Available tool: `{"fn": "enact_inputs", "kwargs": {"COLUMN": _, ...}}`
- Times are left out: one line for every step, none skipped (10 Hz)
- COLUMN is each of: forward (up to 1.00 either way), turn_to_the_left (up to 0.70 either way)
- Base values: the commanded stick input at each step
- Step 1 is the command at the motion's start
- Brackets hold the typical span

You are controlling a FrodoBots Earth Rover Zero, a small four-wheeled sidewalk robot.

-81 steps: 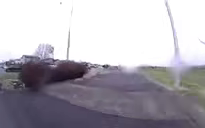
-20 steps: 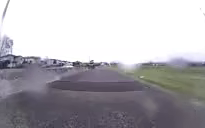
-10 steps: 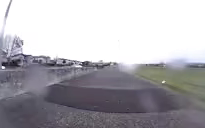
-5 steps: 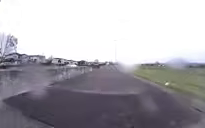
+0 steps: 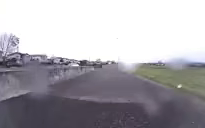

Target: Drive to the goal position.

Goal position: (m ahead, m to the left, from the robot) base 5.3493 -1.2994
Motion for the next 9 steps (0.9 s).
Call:
{"fn": "enact_inputs", "kwargs": {"forward": 1.0, "turn_to_the_left": 0.0}}
{"fn": "enact_inputs", "kwargs": {"forward": 1.0, "turn_to_the_left": 0.0}}
{"fn": "enact_inputs", "kwargs": {"forward": 1.0, "turn_to_the_left": 0.0}}
{"fn": "enact_inputs", "kwargs": {"forward": 1.0, "turn_to_the_left": 0.0}}
{"fn": "enact_inputs", "kwargs": {"forward": 1.0, "turn_to_the_left": 0.0}}
{"fn": "enact_inputs", "kwargs": {"forward": 1.0, "turn_to_the_left": 0.0}}
{"fn": "enact_inputs", "kwargs": {"forward": 1.0, "turn_to_the_left": 0.0}}
{"fn": "enact_inputs", "kwargs": {"forward": 1.0, "turn_to_the_left": 0.0}}
{"fn": "enact_inputs", "kwargs": {"forward": 1.0, "turn_to_the_left": 0.0}}
